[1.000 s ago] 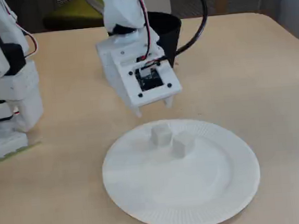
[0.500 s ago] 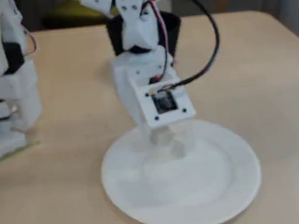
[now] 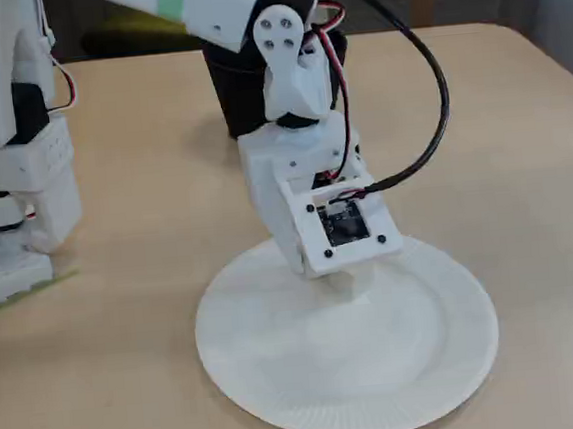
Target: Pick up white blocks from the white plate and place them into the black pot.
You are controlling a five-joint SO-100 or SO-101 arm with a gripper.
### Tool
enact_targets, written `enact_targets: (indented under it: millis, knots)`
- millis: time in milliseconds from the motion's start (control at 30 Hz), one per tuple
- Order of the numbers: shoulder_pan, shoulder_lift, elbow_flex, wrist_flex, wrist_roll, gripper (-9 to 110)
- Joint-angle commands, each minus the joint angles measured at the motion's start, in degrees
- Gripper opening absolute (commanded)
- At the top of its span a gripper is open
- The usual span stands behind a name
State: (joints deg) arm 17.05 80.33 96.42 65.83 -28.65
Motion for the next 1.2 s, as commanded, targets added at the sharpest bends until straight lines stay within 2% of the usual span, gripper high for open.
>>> enact_targets:
  millis: [0,133,267,333,567,733,833,1167]
  knots:
    - [0.8,1.0,-2.6,-0.6,0.2,-2]
    - [-0.8,7.1,-0.9,-4.3,1.8,-2]
    - [-6.2,20.2,3.8,-15.1,6.9,-2]
    - [-10.1,26.1,5.0,-20.4,10.3,-2]
    - [-28.9,37.5,6.0,-23.6,17.8,-2]
    - [-45.2,38.6,9.1,-25.4,15.3,-2]
    - [-51.2,37.7,14.1,-27.9,13.7,-2]
    - [-53.9,31.6,22.8,-33.7,12.4,-2]
